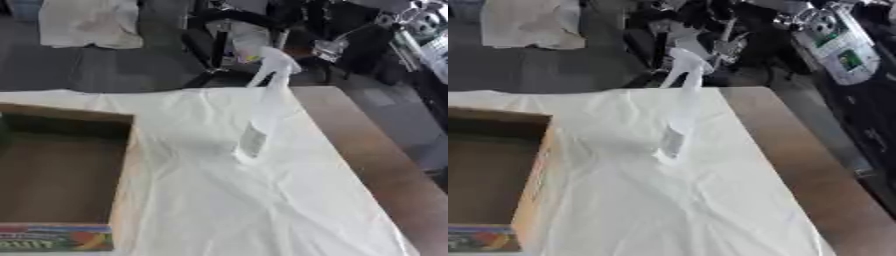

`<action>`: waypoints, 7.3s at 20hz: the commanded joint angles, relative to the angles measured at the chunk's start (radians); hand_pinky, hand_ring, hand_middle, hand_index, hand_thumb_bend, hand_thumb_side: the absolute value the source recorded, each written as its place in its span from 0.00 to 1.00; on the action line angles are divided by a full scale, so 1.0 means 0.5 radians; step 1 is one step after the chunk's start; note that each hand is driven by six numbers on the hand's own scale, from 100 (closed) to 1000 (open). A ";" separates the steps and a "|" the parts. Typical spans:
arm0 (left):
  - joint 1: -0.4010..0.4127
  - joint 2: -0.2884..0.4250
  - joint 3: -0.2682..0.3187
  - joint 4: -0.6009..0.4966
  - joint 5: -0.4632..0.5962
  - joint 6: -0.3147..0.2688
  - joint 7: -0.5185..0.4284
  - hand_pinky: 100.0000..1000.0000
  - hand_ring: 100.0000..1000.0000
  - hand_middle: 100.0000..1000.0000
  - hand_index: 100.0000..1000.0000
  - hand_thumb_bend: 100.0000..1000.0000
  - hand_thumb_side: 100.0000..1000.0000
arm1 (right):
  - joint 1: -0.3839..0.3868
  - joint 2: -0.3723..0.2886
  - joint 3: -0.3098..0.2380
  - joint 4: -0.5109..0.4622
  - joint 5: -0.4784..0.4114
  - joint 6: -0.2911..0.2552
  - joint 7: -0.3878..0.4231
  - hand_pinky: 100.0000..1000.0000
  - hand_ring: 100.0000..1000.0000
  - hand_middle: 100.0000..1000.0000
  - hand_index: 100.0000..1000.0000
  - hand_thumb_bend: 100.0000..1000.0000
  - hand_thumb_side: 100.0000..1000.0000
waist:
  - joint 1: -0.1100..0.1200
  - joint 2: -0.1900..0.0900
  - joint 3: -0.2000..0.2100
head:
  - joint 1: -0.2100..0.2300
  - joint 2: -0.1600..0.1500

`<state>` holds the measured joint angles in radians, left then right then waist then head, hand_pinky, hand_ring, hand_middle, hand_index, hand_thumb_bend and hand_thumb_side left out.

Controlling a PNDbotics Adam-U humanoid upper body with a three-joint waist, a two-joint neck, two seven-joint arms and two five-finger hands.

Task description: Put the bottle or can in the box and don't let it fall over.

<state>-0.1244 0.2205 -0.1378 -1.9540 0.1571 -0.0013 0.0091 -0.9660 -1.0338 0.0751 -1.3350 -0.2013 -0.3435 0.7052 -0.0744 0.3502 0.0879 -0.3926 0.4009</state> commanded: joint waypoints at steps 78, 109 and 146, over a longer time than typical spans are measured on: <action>-0.031 0.000 -0.028 -0.014 -0.036 0.017 -0.066 0.85 0.80 0.74 0.78 0.08 0.84 | 0.005 -0.005 0.015 0.069 0.063 0.093 0.089 0.70 0.64 0.66 0.80 0.00 0.13 | -0.013 0.051 0.036 | -0.010 -0.002; -0.037 -0.001 -0.048 -0.010 -0.045 0.024 -0.130 0.85 0.80 0.74 0.78 0.08 0.84 | 0.011 -0.017 -0.029 0.097 0.046 0.139 0.106 0.74 0.68 0.69 0.81 0.00 0.18 | -0.003 0.062 0.024 | -0.002 -0.006; -0.042 -0.001 -0.063 -0.002 -0.061 0.039 -0.177 0.85 0.81 0.75 0.78 0.08 0.85 | 0.001 -0.003 -0.048 0.089 -0.101 0.229 0.174 0.78 0.75 0.75 0.81 0.00 0.21 | -0.007 0.075 0.026 | -0.006 -0.007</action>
<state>-0.1403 0.2198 -0.1686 -1.9419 0.1301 0.0205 -0.0751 -0.9498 -1.0061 0.0699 -1.2794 -0.2492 -0.2255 0.7978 -0.0793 0.4053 0.1017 -0.3933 0.4025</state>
